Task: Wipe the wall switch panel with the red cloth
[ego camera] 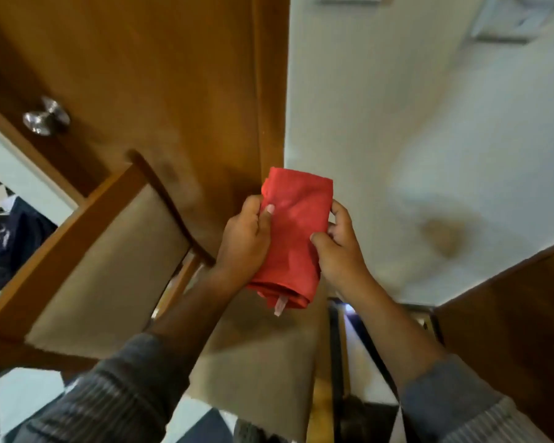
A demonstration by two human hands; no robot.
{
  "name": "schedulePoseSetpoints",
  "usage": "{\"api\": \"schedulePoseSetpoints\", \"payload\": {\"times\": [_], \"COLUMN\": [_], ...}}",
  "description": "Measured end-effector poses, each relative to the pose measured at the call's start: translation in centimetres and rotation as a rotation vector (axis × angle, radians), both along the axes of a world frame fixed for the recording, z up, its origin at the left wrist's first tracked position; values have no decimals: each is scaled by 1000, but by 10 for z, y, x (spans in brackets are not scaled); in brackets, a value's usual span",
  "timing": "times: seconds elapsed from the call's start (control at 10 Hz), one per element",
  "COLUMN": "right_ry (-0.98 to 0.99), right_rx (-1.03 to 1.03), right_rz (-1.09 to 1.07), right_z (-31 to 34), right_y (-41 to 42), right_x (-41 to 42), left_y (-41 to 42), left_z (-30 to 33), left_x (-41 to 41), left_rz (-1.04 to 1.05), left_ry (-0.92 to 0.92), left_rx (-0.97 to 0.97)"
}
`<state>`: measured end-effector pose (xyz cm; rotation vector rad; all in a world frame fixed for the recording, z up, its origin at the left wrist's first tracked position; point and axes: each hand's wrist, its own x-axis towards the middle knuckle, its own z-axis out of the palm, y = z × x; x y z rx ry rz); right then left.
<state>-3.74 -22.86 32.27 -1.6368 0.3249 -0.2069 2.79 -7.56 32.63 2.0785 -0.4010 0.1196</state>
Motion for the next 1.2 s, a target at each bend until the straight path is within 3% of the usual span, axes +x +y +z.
{"api": "schedulePoseSetpoints", "payload": {"times": [0.4,0.5,0.7,0.9,1.1,1.2], "right_ry": [450,507,530,524,595,637], "right_rx": [34,-52,-262,-355,-448,-572], "right_rz": [114,156,192,194,355,278], "right_z": [-234,-288,-371,-387,-351,-325], "right_y": [114,126,137,146,134,109], "right_x": [-22,-30,-39,-46,-47,-44], "left_y": [117,129,147,153,160,151], "left_z": [-239,-297,-391,-411,-377,-347], "left_x": [-30,-35,-43,-44,-40,-39], "left_rz": [127,147,114,75,-3,-62], "left_ry": [541,702,840,809,739,667], "left_rx": [132,178,351,456,671,750]}}
